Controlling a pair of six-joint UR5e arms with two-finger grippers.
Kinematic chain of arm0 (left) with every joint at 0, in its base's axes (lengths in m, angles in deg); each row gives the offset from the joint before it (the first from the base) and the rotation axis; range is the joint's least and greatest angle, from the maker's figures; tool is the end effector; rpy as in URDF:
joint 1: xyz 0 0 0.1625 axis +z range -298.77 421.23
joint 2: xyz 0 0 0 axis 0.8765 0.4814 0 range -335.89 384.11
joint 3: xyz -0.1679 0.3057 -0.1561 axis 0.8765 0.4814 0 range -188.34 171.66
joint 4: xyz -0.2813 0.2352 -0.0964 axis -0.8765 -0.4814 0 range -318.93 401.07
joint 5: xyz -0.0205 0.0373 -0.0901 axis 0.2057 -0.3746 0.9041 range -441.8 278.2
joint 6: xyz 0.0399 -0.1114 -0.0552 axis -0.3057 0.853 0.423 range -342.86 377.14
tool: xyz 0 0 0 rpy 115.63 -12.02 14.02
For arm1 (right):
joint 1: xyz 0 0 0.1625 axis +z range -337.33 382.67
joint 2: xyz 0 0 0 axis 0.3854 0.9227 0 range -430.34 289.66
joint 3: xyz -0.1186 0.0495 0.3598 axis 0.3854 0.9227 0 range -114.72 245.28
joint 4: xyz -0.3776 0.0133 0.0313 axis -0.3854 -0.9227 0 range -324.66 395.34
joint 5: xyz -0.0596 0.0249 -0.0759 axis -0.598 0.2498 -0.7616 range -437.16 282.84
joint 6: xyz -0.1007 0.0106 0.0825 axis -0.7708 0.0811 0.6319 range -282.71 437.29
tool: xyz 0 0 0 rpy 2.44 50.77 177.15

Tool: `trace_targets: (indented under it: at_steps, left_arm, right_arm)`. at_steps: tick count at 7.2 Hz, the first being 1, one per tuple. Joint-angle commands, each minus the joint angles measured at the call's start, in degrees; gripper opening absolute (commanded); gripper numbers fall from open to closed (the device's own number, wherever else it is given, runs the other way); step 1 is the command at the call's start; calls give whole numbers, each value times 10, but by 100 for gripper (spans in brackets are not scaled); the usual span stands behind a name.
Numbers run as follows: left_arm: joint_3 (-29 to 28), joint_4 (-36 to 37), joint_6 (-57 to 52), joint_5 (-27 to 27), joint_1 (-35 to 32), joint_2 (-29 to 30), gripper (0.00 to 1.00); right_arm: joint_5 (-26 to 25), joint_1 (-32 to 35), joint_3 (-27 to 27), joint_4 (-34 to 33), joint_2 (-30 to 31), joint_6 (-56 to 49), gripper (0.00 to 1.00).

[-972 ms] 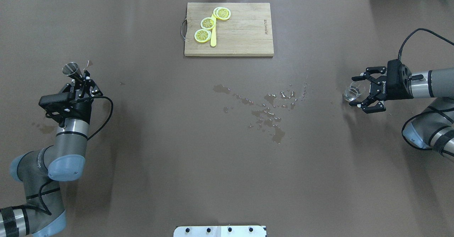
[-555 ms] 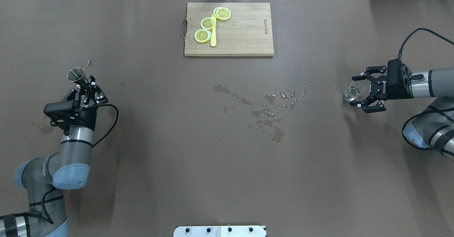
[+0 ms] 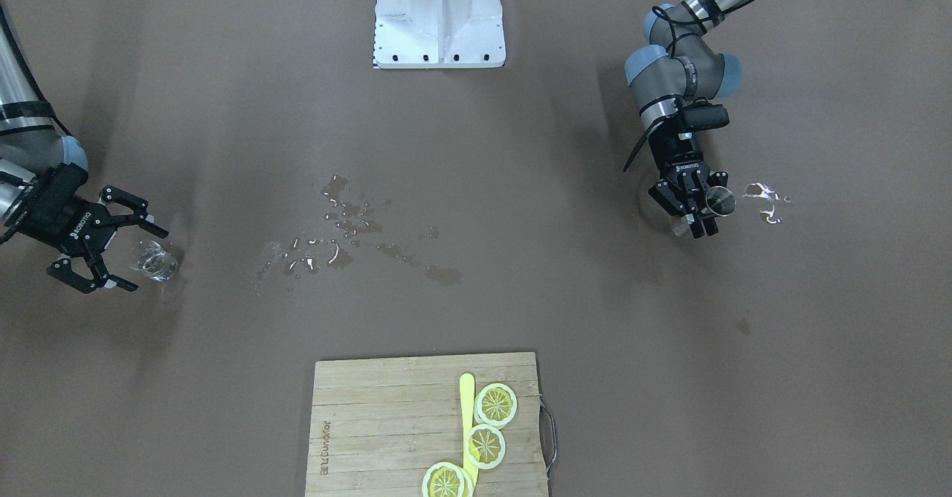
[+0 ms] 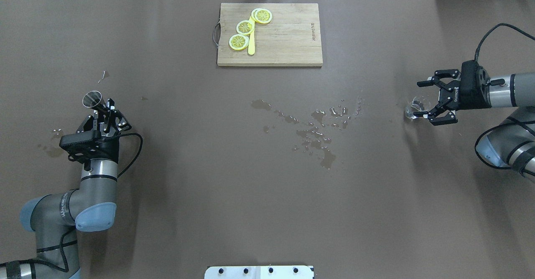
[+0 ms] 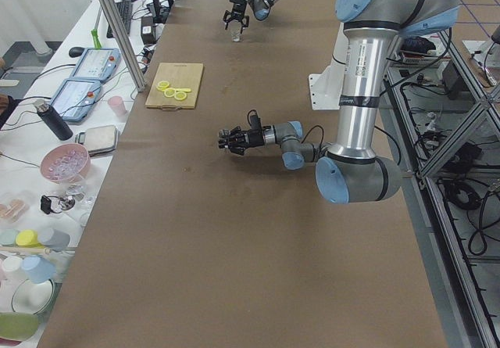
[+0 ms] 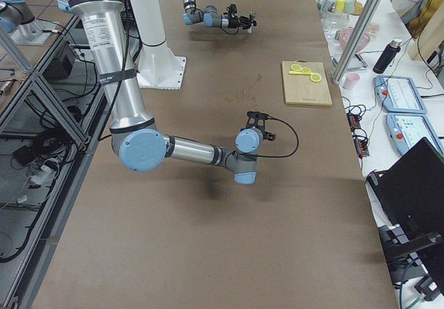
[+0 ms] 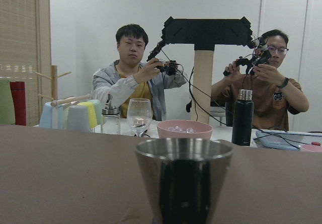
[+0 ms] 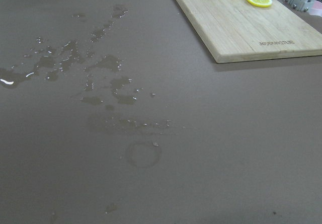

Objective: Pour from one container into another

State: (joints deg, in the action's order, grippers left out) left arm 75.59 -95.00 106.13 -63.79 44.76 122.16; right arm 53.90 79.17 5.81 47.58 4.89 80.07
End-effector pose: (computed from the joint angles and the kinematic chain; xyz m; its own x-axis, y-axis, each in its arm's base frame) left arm 0.4111 -0.3900 0.4814 0.6545 -0.1876 -0.7324 0.7545 0.0992 0.6488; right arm -0.2603 -0.4793 0.5349 0.2683 -0.9593 0.0886 0.0210 0.0977 0.9950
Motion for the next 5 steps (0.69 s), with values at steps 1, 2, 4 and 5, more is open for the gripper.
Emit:
trace_targets:
  at_steps: [1, 2, 4, 5]
  left_arm:
    - [-3, 14, 7, -3, 3, 0, 0]
    - [-3, 26, 7, -3, 7, 0, 0]
    - [-2, 27, 7, -3, 8, 0, 0]
    - [-3, 27, 7, -4, 8, 0, 0]
  right_arm:
    - [12, 13, -13, -5, -3, 12, 99]
    - [12, 15, -29, -8, -3, 34, 99]
    - [23, 28, -59, -55, -3, 40, 99]
    - [28, 34, -71, -90, -4, 38, 99]
